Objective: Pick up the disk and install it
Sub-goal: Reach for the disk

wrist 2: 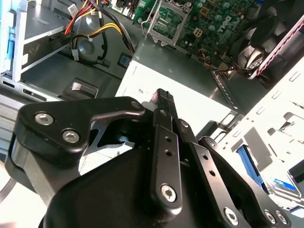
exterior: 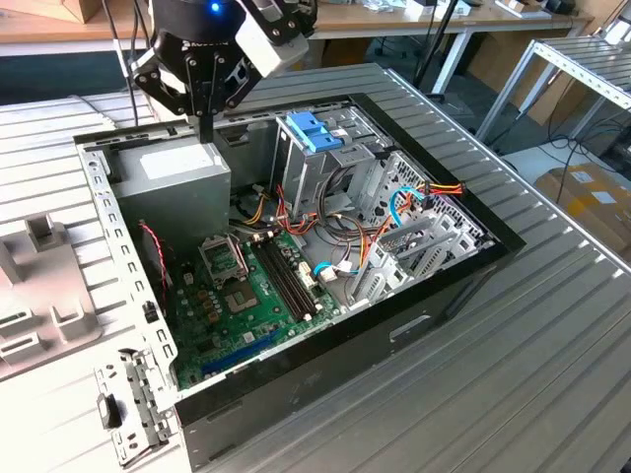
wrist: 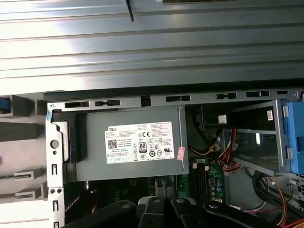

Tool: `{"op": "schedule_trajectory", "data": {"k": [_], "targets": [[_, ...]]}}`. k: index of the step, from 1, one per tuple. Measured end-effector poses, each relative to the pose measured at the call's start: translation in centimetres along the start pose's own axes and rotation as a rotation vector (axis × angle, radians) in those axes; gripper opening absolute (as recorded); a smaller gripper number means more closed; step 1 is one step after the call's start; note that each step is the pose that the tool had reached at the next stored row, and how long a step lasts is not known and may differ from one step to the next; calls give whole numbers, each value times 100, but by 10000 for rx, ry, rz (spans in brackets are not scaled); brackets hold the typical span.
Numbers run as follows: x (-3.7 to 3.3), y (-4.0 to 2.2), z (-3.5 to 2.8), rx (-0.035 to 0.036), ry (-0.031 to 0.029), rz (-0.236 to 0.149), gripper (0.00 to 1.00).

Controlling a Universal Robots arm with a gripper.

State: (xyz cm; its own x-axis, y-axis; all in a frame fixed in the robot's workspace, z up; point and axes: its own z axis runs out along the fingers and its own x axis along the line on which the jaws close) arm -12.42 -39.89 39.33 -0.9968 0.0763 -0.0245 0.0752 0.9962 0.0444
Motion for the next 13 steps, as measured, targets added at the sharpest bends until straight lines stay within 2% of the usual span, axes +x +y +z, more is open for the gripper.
{"op": "schedule_trajectory", "data": {"k": [13], "targets": [[61, -5, -2, 1, 0, -1, 11]]}}
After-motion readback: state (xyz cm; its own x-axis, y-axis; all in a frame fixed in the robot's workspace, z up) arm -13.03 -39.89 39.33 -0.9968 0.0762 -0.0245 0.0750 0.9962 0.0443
